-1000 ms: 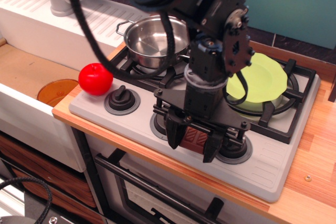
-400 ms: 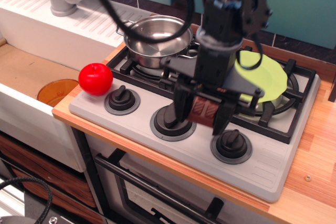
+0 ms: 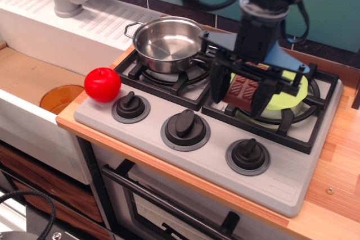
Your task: Put chocolate on plate and apple in pot or pan on stove
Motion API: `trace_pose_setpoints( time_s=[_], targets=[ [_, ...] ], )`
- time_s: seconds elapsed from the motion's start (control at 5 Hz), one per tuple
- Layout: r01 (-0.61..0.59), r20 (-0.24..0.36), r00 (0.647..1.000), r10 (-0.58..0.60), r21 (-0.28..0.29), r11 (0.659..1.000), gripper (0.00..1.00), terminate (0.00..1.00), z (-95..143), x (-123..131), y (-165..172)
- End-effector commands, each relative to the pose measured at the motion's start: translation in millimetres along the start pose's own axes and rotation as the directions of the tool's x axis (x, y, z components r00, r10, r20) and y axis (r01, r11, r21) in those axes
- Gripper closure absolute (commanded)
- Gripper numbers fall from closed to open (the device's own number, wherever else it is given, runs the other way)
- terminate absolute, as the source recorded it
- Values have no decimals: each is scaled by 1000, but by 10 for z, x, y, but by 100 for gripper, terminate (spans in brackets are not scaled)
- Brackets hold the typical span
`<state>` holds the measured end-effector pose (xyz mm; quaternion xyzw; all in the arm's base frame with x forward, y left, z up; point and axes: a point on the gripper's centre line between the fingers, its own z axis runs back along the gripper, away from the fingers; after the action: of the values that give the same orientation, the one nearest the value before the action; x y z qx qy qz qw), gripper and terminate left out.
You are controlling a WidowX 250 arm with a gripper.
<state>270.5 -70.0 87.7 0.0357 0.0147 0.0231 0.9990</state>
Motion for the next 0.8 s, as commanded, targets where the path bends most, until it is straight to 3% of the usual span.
trace_pose_setpoints(
  time_s=[0.0, 0.6],
  targets=[
    [1, 55, 998, 1, -34, 999, 100, 0, 6, 288, -18],
    [-9, 88, 996, 15, -70, 997, 100, 0, -156, 409, -170]
  ],
)
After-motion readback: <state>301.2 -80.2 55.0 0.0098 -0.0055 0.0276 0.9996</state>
